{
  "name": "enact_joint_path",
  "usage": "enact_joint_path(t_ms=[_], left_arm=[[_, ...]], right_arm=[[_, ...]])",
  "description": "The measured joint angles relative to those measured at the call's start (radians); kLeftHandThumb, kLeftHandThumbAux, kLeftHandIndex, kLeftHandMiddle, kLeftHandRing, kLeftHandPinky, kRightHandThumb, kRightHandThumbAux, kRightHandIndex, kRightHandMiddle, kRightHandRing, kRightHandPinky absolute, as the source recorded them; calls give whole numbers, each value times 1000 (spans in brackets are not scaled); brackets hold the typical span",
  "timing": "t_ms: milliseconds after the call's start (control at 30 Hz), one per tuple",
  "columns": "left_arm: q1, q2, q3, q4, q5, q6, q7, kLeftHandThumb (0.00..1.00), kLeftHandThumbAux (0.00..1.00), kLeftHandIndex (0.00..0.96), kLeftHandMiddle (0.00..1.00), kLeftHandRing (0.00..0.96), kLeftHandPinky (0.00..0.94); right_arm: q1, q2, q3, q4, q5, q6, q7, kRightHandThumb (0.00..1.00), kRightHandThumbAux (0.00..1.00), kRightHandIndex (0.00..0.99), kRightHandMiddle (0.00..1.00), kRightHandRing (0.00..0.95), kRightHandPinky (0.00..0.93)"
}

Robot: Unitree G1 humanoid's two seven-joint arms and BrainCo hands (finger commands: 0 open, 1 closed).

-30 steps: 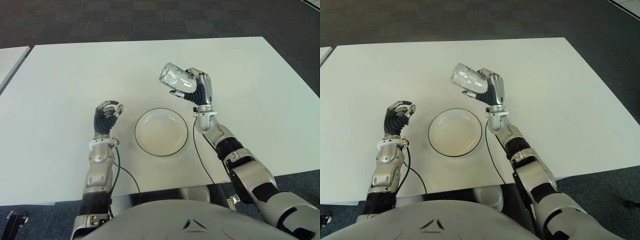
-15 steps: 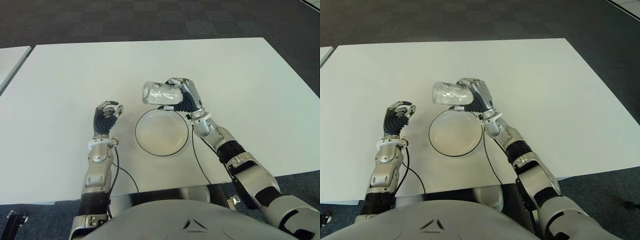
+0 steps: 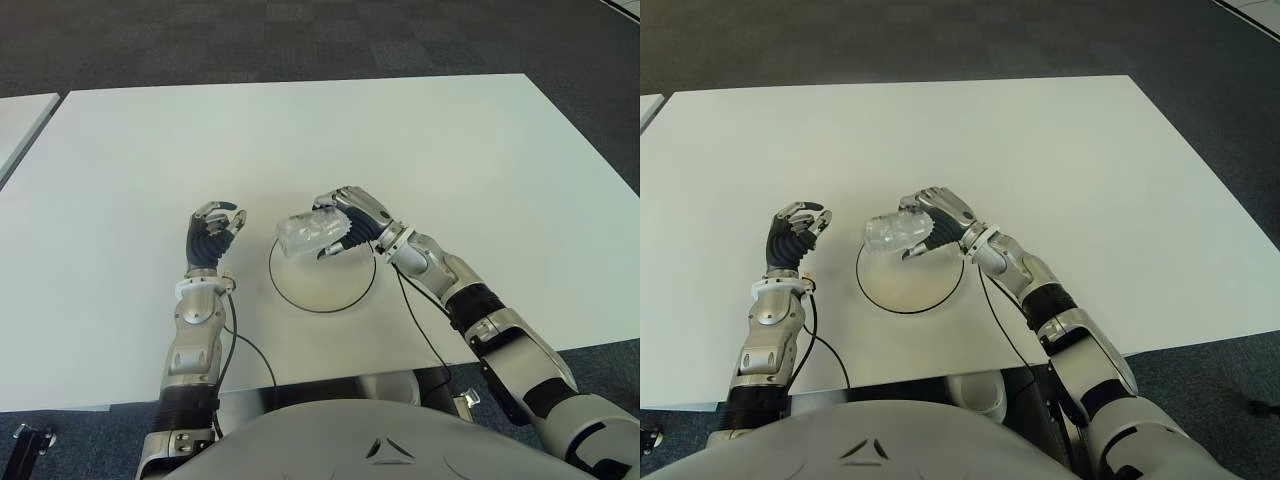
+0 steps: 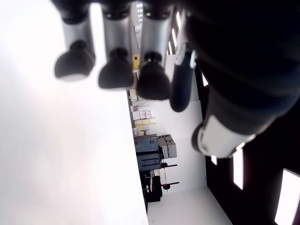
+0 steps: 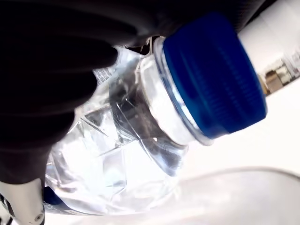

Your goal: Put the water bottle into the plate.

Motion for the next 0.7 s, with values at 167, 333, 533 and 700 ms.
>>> enact_joint_path(t_ms=[167,333,533,700], left_arm=[[-1,1,5,18,0,-3,3,713,716,439,831,838,837],[-1,0,6,17,1,-10,15,713,715,439,828,835,837],[-1,0,6,18,-3,-28,15,713,715,439,828,838,847],[-2,0,7,19,-16,-44,15,714,714,440,824,833,834]], right_arm=[[40,-15,4,-109,-3,125,153,704,723,438,877,863,822],[67,-26,4,-225,-31,279,271,702,722,437,791,777,717],[89,-28,7,-313,-54,392,343,690,724,424,641,630,572],[108,-34,10,-380,-62,443,383,582,708,332,379,373,379]])
